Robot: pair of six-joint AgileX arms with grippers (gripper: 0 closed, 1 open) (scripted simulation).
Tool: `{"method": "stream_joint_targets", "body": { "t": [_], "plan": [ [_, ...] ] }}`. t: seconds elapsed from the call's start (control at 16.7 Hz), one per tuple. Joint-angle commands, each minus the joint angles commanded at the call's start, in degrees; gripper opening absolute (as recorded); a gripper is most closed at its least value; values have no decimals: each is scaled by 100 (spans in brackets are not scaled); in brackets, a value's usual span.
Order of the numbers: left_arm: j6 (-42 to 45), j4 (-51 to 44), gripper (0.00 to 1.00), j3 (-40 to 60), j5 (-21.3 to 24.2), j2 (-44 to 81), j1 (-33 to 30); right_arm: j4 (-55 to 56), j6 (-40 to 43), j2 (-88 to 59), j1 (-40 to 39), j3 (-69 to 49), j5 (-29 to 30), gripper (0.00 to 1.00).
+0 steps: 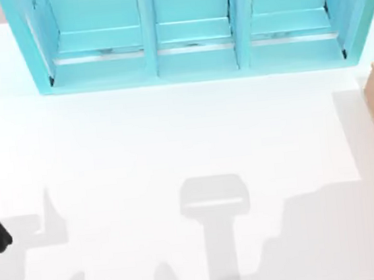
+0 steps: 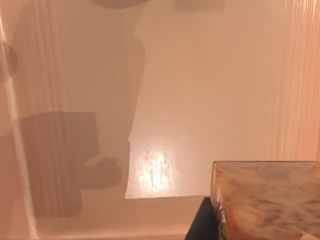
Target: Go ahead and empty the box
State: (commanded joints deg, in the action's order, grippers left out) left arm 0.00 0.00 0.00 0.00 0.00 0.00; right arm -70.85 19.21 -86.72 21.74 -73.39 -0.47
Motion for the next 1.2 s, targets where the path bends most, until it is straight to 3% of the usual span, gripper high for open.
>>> {"method": "stream_joint_targets", "body": {
  "t": [0.66, 0.9, 1.2],
  "plan": [
    [0, 0, 100, 0, 0, 0, 0, -479, -319, -308, -446, -198, 15, 0],
    [0, 0, 100, 0, 0, 0, 0, -343, -1231, -988, -1457, -878, 13, 0],
    [0, 0, 100, 0, 0, 0, 0, -18, -3081, -2095, -3449, -2269, -134, 0]
  ]
}}
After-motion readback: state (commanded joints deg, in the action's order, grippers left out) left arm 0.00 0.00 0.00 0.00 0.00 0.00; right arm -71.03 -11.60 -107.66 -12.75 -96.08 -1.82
